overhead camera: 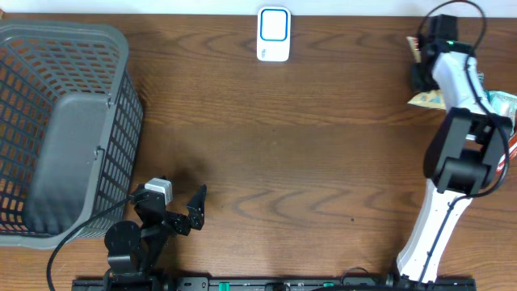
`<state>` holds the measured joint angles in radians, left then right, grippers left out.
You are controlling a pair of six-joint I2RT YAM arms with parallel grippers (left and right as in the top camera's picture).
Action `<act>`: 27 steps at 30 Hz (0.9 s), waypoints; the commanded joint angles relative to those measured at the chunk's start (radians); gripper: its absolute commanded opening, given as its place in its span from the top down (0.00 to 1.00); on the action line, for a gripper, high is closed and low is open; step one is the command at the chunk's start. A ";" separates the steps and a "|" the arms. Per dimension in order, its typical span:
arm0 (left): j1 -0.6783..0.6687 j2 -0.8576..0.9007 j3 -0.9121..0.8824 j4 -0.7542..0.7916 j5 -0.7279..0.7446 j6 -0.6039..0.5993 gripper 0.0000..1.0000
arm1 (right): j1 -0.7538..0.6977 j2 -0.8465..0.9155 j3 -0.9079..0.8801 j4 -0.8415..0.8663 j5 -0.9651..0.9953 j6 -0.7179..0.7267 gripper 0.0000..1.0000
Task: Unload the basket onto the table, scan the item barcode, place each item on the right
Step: 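Carry the snack bag to the right edge and release it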
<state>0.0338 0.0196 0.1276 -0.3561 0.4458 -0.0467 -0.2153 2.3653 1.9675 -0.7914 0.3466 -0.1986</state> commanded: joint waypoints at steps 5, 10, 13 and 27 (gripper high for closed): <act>0.002 -0.002 -0.014 -0.017 -0.001 0.016 0.02 | -0.087 -0.024 0.005 0.002 0.037 0.030 0.92; 0.002 -0.002 -0.014 -0.017 -0.002 0.016 0.02 | -0.126 -0.024 0.005 -0.025 0.045 0.029 0.99; 0.002 -0.002 -0.014 -0.017 -0.001 0.016 0.02 | -0.159 -0.024 0.005 -0.049 0.045 0.029 0.99; 0.002 -0.002 -0.014 -0.017 -0.001 0.016 0.02 | -0.235 -0.195 0.011 -0.088 -0.296 0.075 0.01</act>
<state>0.0338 0.0200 0.1276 -0.3561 0.4458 -0.0467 -0.4694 2.3180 1.9675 -0.8795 0.2180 -0.1528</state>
